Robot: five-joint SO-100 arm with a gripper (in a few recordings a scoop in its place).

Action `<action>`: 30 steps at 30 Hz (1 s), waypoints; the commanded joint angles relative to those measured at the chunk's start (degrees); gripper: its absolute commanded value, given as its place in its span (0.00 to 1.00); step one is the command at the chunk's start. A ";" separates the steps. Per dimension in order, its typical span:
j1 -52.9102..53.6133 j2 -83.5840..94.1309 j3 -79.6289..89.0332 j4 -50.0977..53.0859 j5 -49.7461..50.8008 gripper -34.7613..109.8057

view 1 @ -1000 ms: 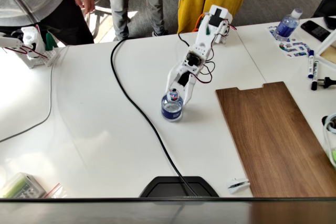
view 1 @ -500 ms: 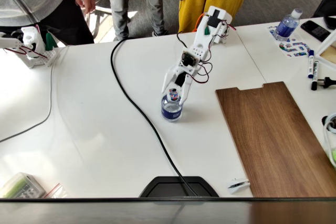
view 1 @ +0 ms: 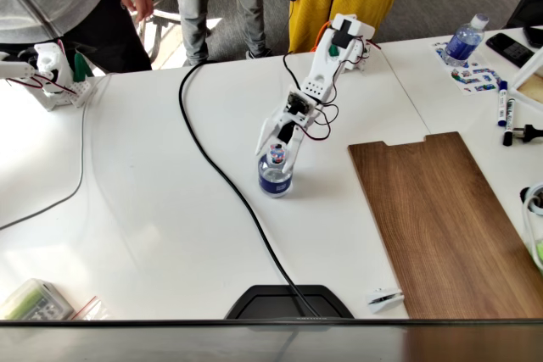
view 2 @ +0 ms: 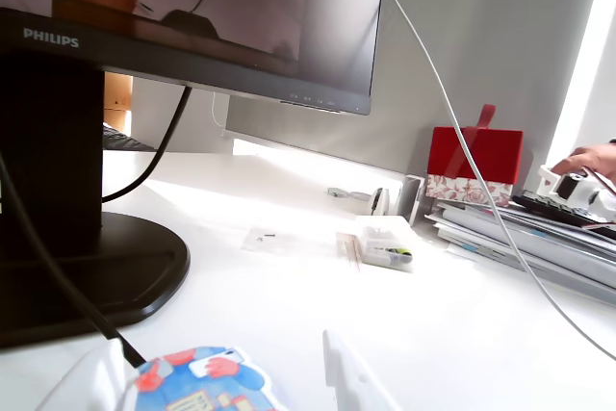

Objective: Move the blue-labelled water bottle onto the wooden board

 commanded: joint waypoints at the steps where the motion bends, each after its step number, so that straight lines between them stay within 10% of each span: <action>1: 0.26 1.58 -1.32 -0.79 -0.53 0.41; 6: 0.26 1.41 -1.41 -0.53 -0.18 0.24; 30: -1.58 2.46 -16.08 11.43 6.50 0.24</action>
